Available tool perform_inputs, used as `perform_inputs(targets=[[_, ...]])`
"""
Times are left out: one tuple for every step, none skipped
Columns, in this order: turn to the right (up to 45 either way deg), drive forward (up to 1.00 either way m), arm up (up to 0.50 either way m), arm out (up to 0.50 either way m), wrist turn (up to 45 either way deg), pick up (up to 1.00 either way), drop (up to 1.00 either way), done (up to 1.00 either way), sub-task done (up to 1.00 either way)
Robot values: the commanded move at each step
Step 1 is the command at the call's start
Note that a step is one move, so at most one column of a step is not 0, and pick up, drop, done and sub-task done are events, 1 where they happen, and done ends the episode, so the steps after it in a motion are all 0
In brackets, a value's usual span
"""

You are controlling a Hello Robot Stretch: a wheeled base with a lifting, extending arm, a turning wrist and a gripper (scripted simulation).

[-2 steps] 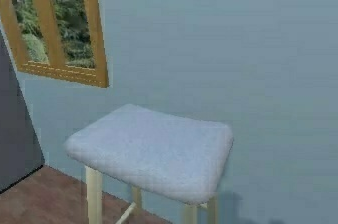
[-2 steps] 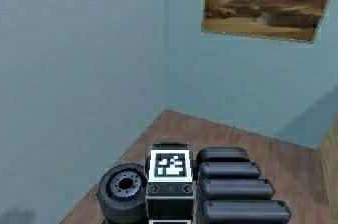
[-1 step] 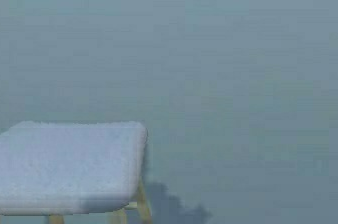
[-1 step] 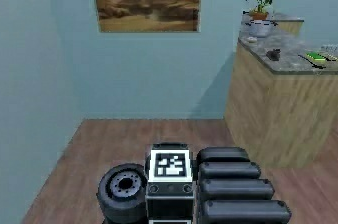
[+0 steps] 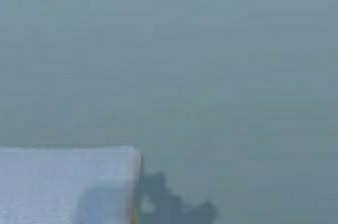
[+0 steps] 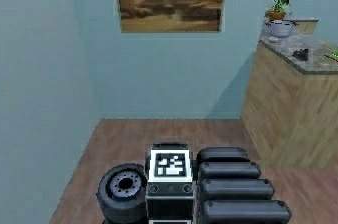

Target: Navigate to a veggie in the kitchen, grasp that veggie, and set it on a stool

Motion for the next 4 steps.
perform_inputs(targets=[[-45.0, 0.0, 0.0, 0.0, 0.0, 0.0, 0.0, 0.0, 0.0], [-45.0, 0.0, 0.0, 0.0, 0.0, 0.0, 0.0, 0.0, 0.0], [-30.0, 0.0, 0.0, 0.0, 0.0, 0.0, 0.0, 0.0, 0.0], [0.0, 0.0, 0.0, 0.3, 0.0, 0.0, 0.0, 0.0, 0.0]])
